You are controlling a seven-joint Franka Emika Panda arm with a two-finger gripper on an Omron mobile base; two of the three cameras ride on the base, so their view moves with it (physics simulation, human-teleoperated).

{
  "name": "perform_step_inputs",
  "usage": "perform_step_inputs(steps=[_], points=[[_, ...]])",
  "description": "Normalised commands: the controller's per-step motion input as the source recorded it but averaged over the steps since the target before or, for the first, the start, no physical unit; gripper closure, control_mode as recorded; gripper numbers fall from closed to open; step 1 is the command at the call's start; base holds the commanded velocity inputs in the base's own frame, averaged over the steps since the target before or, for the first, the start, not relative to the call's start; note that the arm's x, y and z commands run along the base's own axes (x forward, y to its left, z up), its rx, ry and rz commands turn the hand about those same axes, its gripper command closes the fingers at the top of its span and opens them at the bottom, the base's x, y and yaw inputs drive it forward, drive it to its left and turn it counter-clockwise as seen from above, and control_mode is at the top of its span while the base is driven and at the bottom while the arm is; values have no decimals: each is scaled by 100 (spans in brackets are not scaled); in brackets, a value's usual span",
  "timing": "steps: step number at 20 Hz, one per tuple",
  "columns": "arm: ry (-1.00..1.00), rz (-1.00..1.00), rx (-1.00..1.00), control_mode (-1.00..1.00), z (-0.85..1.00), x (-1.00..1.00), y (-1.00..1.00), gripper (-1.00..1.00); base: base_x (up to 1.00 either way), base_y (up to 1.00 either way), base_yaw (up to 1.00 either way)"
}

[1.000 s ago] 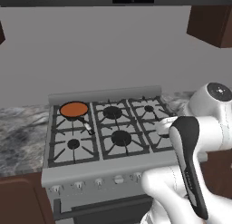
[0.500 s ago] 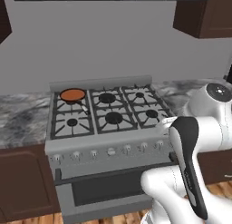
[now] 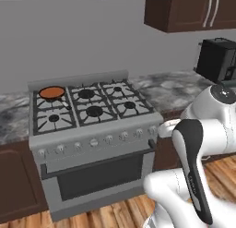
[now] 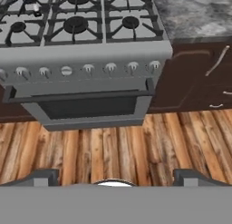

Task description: Retrieve the steak from the fridge and place it on the saucepan with marinade on the stove.

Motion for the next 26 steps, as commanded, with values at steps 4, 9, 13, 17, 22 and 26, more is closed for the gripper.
perform_step_inputs(steps=[4, 9, 13, 17, 22, 26], points=[[0, 0, 0, 100, 0, 0, 0, -100, 0, -4, -58], [0, 0, 0, 100, 0, 0, 0, -100, 0, 0, -66], [0, 0, 0, 100, 0, 0, 0, -100, 0, 0, -74], [0, 0, 0, 100, 0, 0, 0, -100, 0, 0, -72], [0, 0, 0, 100, 0, 0, 0, -100, 7, 0, -64], [0, 0, 0, 100, 0, 0, 0, -100, 56, 0, -35]])
